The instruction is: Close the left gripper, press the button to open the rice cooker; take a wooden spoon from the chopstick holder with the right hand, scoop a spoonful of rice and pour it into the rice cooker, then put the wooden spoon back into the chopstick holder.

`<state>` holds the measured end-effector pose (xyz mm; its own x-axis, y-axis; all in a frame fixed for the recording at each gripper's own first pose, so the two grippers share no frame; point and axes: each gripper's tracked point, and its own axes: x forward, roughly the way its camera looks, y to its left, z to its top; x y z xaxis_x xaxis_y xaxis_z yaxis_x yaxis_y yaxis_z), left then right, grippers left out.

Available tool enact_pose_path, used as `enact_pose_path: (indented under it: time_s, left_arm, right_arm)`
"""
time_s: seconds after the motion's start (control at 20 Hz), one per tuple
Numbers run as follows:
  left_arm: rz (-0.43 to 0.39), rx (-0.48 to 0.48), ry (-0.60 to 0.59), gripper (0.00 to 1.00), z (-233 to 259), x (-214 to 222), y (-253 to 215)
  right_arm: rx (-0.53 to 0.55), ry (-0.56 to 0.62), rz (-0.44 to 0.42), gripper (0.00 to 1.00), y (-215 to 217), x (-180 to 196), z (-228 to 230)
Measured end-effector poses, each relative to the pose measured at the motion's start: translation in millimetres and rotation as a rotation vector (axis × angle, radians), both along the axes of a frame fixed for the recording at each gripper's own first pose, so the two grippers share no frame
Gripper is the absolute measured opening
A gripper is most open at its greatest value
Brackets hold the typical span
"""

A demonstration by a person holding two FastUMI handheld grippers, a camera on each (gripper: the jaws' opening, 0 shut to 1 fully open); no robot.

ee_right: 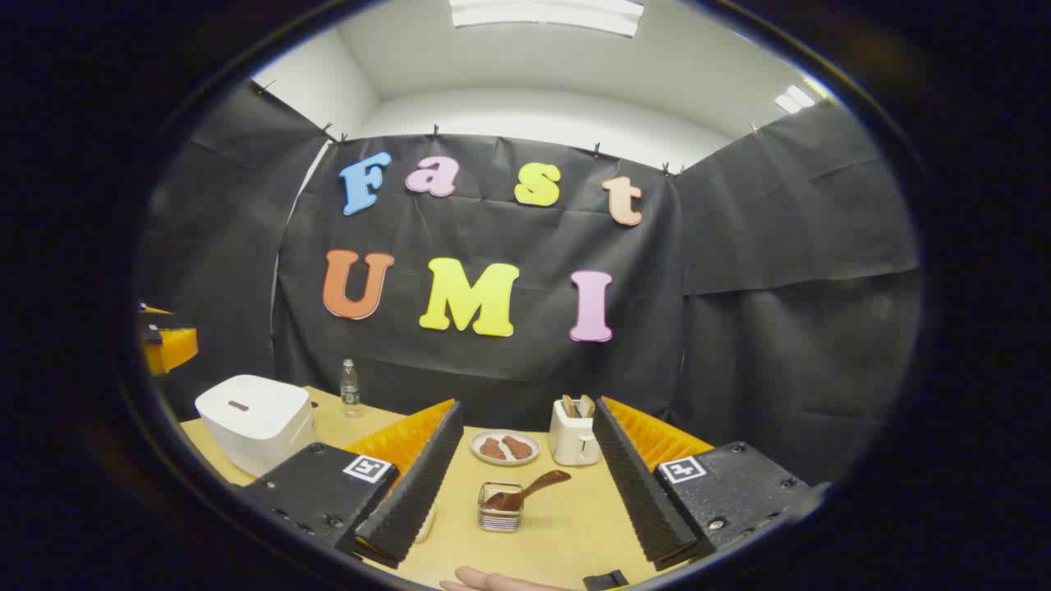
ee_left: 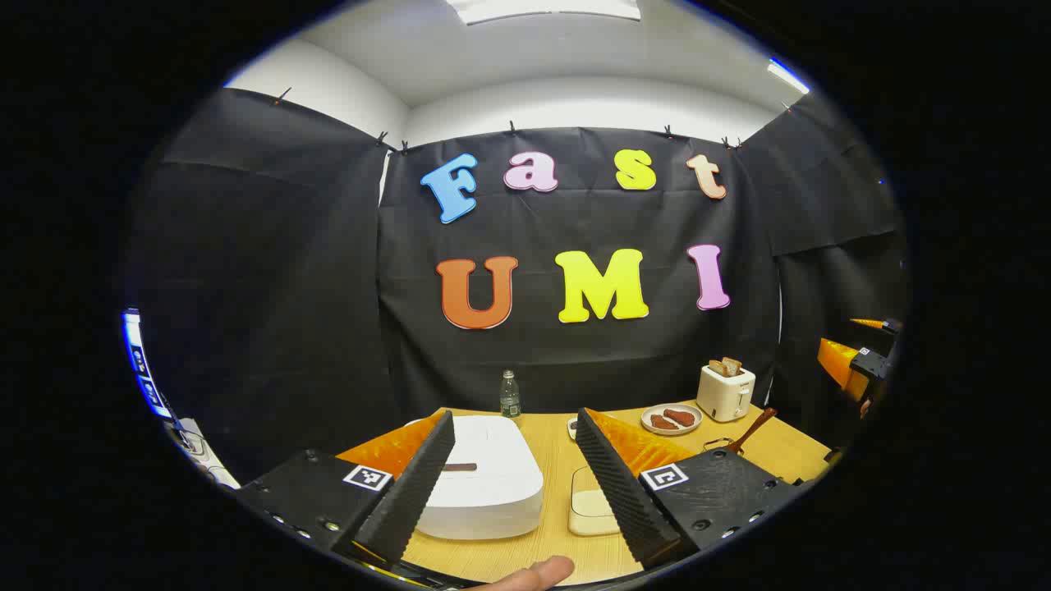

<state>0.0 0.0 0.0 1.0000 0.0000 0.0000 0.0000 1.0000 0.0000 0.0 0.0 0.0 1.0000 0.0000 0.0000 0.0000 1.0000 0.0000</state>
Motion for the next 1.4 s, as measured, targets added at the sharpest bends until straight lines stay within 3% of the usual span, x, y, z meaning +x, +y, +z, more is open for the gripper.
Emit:
enact_pose_path:
  time_s: [0.5, 0.8, 1.05, 1.15, 1.2, 1.35, 1.4]
  left_arm:
    - [0.003, -0.008, 0.001, 0.95, -1, 0, 2]
    - [0.007, 0.041, -0.007, 0.95, -3, 9, 7]
    - [-0.023, -0.031, -0.005, 0.95, -5, 23, 10]
    - [-0.038, -0.045, 0.010, 0.86, -8, 29, 10]
    - [-0.040, -0.042, 0.013, 0.76, -7, 31, 11]
    - [-0.008, 0.026, 0.010, 0.64, -4, 38, 23]
    - [-0.012, 0.030, 0.010, 0.45, -8, 46, 22]
  right_arm:
    - [0.033, 0.013, 0.004, 1.00, -8, 2, -10]
    - [0.070, 0.032, -0.007, 1.00, -18, 4, -23]
    - [0.076, 0.020, 0.001, 1.00, -23, 5, -22]
    - [0.086, 0.016, 0.006, 1.00, -26, 6, -24]
    - [0.091, 0.018, 0.011, 1.00, -26, 5, -28]
    - [0.117, 0.031, 0.020, 1.00, -31, 4, -35]
    - [0.124, 0.033, 0.022, 1.00, -33, 3, -37]
